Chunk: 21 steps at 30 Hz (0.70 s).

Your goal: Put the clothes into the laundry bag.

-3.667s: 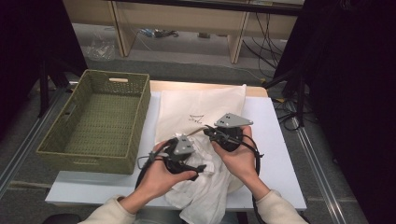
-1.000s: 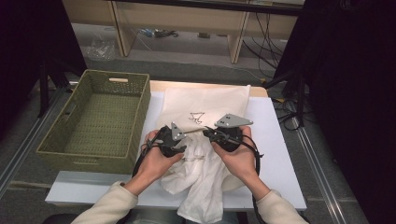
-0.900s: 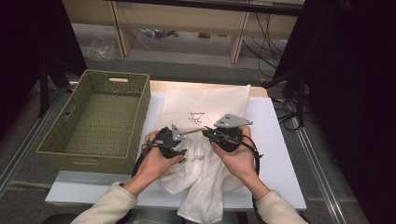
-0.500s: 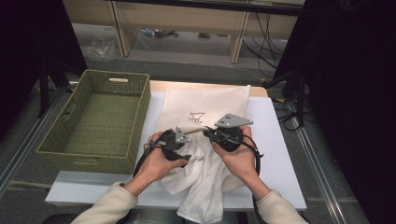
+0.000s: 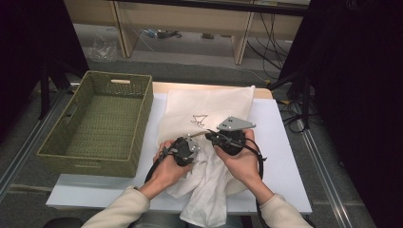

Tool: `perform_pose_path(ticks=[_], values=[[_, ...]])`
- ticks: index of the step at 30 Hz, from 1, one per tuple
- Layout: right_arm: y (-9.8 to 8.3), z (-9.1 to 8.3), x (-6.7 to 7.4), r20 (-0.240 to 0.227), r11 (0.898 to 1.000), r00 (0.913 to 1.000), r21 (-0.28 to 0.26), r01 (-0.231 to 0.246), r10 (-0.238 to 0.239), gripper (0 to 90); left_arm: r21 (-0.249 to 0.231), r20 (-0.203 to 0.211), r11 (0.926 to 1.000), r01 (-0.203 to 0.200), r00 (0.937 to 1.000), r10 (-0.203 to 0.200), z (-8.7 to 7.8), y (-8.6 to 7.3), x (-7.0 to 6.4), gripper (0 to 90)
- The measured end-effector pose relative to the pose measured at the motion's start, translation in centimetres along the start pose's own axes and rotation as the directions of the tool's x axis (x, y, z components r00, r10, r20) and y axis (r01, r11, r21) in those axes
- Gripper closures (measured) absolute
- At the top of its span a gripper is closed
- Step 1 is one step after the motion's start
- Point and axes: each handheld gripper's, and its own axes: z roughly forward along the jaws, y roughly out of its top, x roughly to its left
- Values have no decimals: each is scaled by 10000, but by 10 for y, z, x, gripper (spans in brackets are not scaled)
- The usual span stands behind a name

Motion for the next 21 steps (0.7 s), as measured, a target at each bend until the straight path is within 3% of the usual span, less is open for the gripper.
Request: perform_pose_path(ticks=[4, 9, 11, 13, 15, 18, 21], values=[[0, -1, 0, -67, 10000, 10000, 14, -70, 70, 888, -610, 527, 9969, 498, 9975, -466, -22, 7, 2, 700], [1, -1, 2, -56, 10000, 10000, -61, 31, -31, 888, -1527, 1423, 9828, 1035, 9864, -818, -50, 18, -4, 708], [2, 0, 3, -34, 9997, 9998, -135, 185, -185, 889, -1865, 1557, 9767, 1064, 9848, -776, -56, 23, -8, 709], [2, -1, 6, -146, 9999, 9999, -113, 24, -26, 889, -2236, 1425, 9695, 1000, 9874, -689, -56, 26, -11, 708], [3, 0, 8, -186, 9996, 9996, -201, 219, -223, 890, -2492, 1065, 9628, 1044, 9911, -799, -47, 27, -10, 707], [4, -2, 10, -289, 9997, 9994, -136, 211, -215, 890, -2227, 361, 9701, 963, 9952, -906, -24, 23, 4, 704], [4, -1, 9, -327, 9993, 9989, -180, 339, -345, 890, -1957, 57, 9728, 1240, 9921, -1253, -1, 14, 17, 695]])
